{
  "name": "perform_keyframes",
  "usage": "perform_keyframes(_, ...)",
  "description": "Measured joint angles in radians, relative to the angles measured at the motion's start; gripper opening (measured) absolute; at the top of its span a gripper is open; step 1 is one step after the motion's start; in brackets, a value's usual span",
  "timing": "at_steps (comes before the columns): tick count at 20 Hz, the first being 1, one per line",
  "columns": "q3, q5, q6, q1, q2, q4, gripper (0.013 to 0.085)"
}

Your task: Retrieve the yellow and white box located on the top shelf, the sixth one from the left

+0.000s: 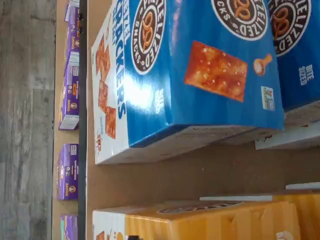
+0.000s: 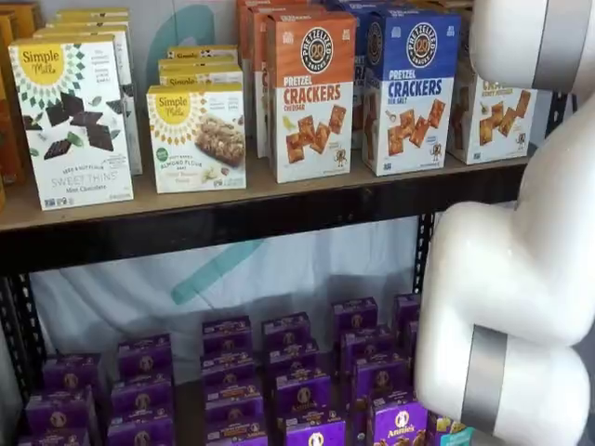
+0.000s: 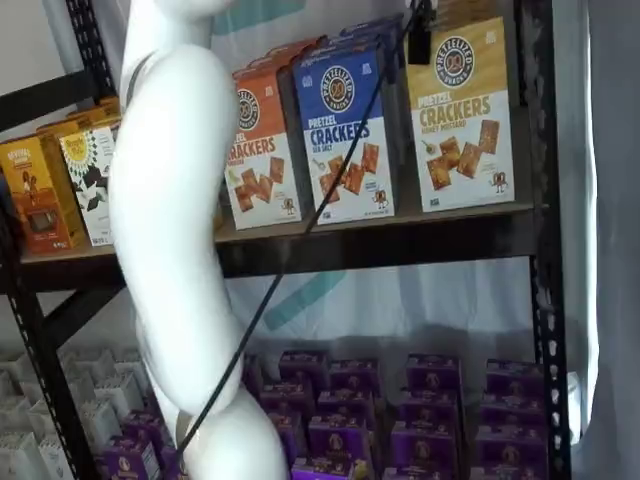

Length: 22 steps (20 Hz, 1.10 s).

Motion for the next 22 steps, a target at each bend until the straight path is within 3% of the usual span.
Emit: perform_keyframes(22,-0.091,0.067,0.011,0.069,0.051,-0.166,0.0850)
